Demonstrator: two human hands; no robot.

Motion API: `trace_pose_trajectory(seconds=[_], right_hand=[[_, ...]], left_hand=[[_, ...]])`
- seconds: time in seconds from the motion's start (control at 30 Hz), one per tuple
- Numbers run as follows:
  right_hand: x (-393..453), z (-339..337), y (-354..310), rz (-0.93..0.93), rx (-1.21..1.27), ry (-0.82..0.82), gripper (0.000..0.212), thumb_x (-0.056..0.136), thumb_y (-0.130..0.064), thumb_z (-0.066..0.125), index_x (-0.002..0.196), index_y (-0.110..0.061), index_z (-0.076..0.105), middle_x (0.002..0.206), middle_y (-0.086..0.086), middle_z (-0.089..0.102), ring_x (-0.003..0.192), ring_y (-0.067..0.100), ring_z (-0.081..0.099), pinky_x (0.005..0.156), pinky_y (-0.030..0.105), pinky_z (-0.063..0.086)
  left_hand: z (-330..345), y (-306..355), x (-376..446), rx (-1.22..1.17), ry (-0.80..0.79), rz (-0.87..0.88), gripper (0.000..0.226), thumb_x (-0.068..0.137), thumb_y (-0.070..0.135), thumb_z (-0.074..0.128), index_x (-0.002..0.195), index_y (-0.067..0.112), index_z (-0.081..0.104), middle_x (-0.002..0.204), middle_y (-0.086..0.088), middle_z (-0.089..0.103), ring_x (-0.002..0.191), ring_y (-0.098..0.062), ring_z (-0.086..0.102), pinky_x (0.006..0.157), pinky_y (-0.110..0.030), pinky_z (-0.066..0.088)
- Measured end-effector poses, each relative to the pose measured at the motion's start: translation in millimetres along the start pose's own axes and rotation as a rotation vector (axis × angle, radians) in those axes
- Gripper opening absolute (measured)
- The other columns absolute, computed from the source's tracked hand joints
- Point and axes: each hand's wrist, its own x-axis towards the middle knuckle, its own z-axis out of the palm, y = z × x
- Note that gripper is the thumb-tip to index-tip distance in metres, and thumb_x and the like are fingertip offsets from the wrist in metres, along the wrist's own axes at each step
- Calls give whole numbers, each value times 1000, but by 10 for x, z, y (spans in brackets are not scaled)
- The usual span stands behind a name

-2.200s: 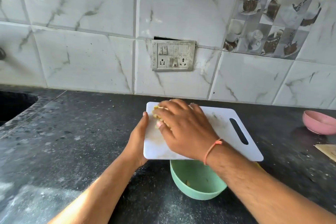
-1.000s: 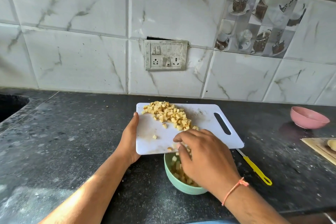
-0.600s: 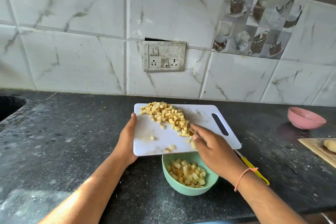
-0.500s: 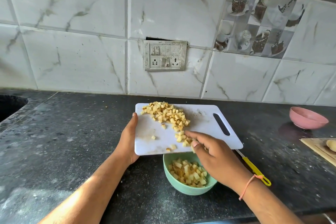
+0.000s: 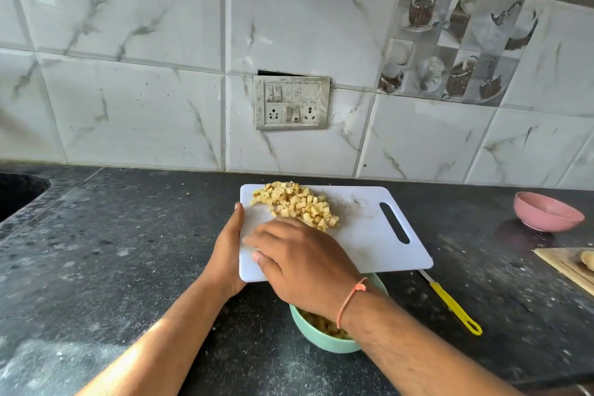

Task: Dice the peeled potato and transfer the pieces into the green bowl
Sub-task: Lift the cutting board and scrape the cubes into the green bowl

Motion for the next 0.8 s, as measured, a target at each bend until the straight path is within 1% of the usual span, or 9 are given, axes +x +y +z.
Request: trace_pose_trajectory(seconds=[0.07, 0.13, 0.23, 0.33, 0.47, 0.53, 0.6, 0.67, 0.8], right_hand=[[17, 67, 15, -1, -63, -43, 21, 102, -26, 52, 115, -19, 67, 115, -3, 61, 110, 19, 53, 92, 40, 54], [-78, 44, 76, 20, -104, -72, 16, 100, -22, 53, 109, -19, 66, 110, -3, 58, 105, 18, 52, 81, 38, 56], [-344, -107, 178, 32, -107, -119, 19, 99, -18, 53, 111, -20, 68, 110, -7, 61, 101, 11, 53, 79, 31, 56], [-466, -285, 243, 34, -116, -98, 22, 97, -25, 52, 109, -24, 71, 108, -14, 62, 102, 5, 53, 78, 26, 55], [-79, -372, 350, 73, -150, 110, 32, 93, -30, 56, 124, -24, 63, 130, -9, 54, 125, 13, 48, 90, 32, 54], [261, -311, 410, 103, -191, 116, 45, 94, -40, 55, 137, -24, 55, 144, -4, 47, 134, 20, 43, 97, 39, 52], [576, -189, 466, 146, -229, 59, 54, 95, -51, 51, 144, -28, 47, 151, -2, 43, 137, 26, 40, 101, 48, 50], [801, -32, 484, 181, -279, -36, 54, 96, -58, 46, 145, -34, 42, 150, -3, 42, 135, 29, 41, 97, 52, 50], [905, 228, 446, 203, -362, -99, 45, 100, -58, 40, 137, -34, 47, 133, 0, 51, 118, 32, 52, 86, 49, 52]], left_hand=[[-4, 4, 5, -9, -3, -4, 71, 106, 64, 37, 134, 6, 66, 118, -22, 75, 99, -35, 76, 72, -40, 65], [0, 1, 6, -6, 10, -5, 72, 105, 64, 37, 140, 7, 64, 130, -24, 71, 110, -39, 73, 82, -44, 65], [34, -9, 10, -9, 27, -4, 71, 105, 64, 37, 142, 8, 61, 135, -23, 69, 121, -41, 69, 99, -52, 56], [28, -11, 25, -7, 28, 3, 70, 106, 64, 36, 143, 9, 61, 137, -22, 68, 126, -42, 66, 109, -55, 48], [-5, -23, 39, -3, 32, 35, 70, 106, 62, 37, 143, 8, 61, 138, -22, 67, 128, -41, 65, 110, -54, 48], [7, -7, 23, 0, 47, 47, 67, 106, 61, 40, 140, 9, 64, 134, -23, 69, 121, -40, 69, 104, -52, 53], [15, -1, 18, -9, 56, 42, 64, 106, 61, 41, 136, 10, 68, 127, -25, 72, 110, -39, 73, 90, -50, 61], [17, 6, 27, -12, 63, 43, 64, 106, 60, 41, 134, 10, 68, 126, -27, 71, 107, -40, 74, 86, -48, 63], [22, 12, 36, -14, 60, 43, 64, 107, 58, 39, 132, 7, 70, 126, -30, 70, 111, -41, 72, 98, -52, 56]])
